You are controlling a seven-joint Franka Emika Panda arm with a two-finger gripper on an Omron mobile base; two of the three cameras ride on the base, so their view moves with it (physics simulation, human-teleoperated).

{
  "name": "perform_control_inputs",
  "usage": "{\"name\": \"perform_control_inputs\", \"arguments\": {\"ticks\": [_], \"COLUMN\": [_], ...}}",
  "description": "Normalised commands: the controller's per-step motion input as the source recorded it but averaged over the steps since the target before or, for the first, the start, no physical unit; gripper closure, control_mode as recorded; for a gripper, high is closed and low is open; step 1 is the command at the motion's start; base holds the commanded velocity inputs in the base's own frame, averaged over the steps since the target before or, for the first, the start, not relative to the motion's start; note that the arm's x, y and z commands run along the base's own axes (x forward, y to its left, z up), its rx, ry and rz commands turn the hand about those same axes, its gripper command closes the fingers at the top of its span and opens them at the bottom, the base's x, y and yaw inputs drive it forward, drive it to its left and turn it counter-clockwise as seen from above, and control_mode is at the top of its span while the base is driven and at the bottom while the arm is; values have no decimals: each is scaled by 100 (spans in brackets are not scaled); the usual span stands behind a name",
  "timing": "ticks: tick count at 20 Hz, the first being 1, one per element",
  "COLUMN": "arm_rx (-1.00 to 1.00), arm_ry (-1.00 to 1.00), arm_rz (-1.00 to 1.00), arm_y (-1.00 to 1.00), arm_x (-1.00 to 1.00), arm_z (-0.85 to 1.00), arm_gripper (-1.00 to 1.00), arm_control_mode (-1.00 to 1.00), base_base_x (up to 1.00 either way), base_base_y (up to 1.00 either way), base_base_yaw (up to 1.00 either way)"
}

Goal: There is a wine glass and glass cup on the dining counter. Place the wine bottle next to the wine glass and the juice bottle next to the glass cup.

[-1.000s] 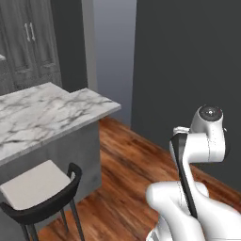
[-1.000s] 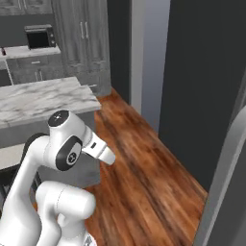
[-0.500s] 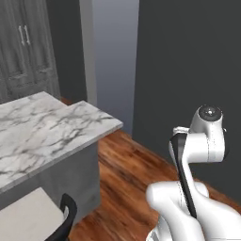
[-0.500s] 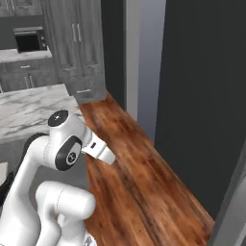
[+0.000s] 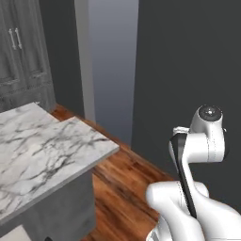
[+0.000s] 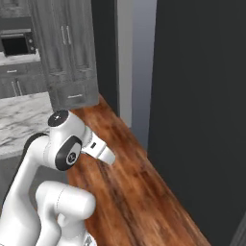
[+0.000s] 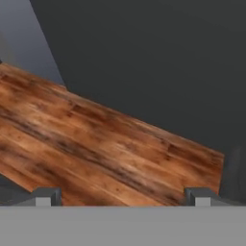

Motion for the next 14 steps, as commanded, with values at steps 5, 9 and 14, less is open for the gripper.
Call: {"name": "perform_control_inputs", "arguments": {"ticks": [5,9,14], "arm_rx": [0,0,0], "arm_ry": [0,0,0], "arm_rz": [0,0,0], "arm_y": [0,0,0], "arm_x": [0,0,0], "arm_z": [0,0,0], "arm_gripper": [-100,-100,-100], "arm_control_mode": [100,100,100], "base_base_x": [76,71,73], "base_base_y": [-22,-30,-34], "base_base_yaw": [0,1,10]}}
